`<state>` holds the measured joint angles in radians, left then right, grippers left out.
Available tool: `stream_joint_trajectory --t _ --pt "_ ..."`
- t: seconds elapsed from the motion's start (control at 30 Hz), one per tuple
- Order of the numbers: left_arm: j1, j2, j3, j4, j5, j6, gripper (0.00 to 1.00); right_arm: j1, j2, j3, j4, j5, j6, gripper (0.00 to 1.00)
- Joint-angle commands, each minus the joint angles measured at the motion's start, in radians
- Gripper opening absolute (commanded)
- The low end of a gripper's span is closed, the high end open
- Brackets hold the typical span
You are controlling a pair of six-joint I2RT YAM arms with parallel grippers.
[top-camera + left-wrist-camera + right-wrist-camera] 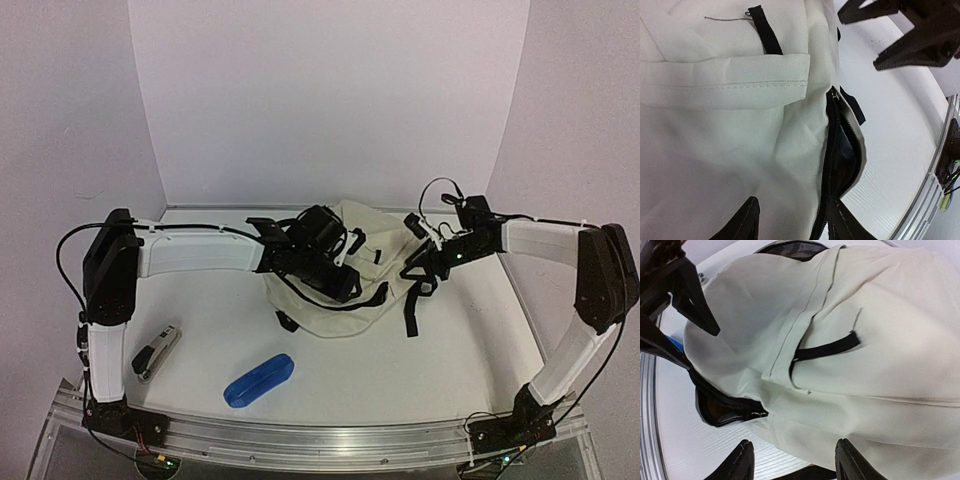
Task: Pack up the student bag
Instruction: Zip the student bag at the center of the board.
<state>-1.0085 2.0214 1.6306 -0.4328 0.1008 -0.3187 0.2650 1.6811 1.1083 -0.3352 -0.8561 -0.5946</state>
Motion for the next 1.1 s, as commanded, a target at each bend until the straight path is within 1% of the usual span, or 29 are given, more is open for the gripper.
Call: stream_joint_trajectory --t 0.0,0.1,0.2,0.27,0.37,0.43,0.6,0.7,0.93,1.07 --pt "-0.020 -0.007 0.073 0.014 0.012 0.093 0.43 -0.005 -0.026 0.119 -0.117 0.038 -0.003 0.54" --pt "-0.050 0.058 0.155 -0.035 0.038 0.150 0.31 -0.006 0.014 0.142 -0.141 0.001 0.117 0.54" --pt "-0.055 0.094 0.187 -0.034 0.041 0.157 0.23 -0.019 0.061 0.151 -0.147 0.007 0.203 0.53" --pt "-0.056 0.108 0.204 -0.019 0.049 0.166 0.19 -0.041 0.088 0.158 -0.152 0.014 0.233 0.51" --pt "-0.058 0.152 0.266 -0.039 0.061 0.187 0.14 -0.072 0.126 0.173 -0.168 0.017 0.255 0.49" --pt "-0.058 0.181 0.296 -0.058 0.067 0.197 0.13 -0.088 0.146 0.183 -0.179 0.014 0.256 0.49" --pt "-0.058 0.245 0.363 -0.097 0.056 0.193 0.12 -0.105 0.170 0.211 -0.192 0.022 0.247 0.50" --pt "-0.056 0.266 0.375 -0.113 0.038 0.189 0.13 -0.111 0.178 0.218 -0.196 0.026 0.235 0.50" --pt "-0.054 0.330 0.449 -0.164 -0.029 0.170 0.27 -0.113 0.208 0.229 -0.200 0.063 0.218 0.53" --pt "-0.042 0.382 0.499 -0.171 -0.036 0.143 0.30 -0.112 0.246 0.254 -0.199 0.110 0.221 0.53"
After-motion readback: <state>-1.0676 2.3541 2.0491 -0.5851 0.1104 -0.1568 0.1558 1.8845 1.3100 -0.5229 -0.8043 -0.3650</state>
